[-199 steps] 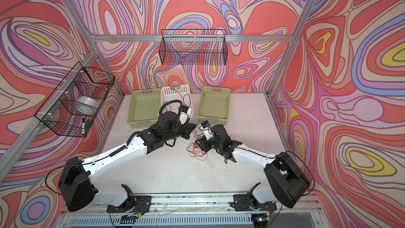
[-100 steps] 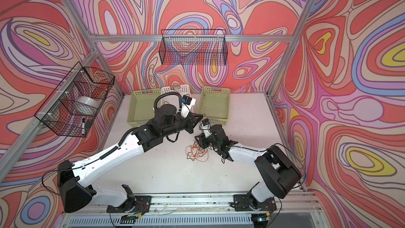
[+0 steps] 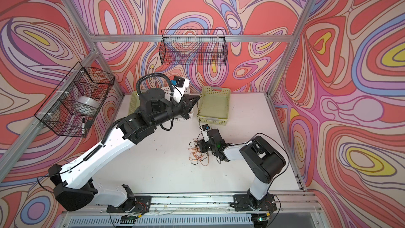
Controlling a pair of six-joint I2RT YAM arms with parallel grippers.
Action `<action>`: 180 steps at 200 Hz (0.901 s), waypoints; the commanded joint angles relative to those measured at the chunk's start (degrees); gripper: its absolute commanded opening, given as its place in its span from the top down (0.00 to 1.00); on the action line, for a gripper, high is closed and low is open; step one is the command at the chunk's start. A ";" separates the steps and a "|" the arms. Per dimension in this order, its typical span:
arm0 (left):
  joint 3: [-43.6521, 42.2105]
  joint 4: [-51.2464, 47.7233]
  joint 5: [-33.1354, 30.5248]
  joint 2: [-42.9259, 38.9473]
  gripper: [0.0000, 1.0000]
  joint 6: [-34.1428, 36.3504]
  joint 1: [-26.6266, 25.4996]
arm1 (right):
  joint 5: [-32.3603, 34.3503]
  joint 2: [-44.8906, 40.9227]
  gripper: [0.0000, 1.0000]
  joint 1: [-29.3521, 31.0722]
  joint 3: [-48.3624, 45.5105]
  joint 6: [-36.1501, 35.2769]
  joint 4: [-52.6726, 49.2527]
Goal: Untangle the cables
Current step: 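Lift the black wire high above the pile with the left gripper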
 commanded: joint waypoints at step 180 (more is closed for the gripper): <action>41.35 -9.18 1.99 10.38 1.00 9.76 8.35 | 0.49 3.79 0.79 0.25 -1.87 -0.82 0.11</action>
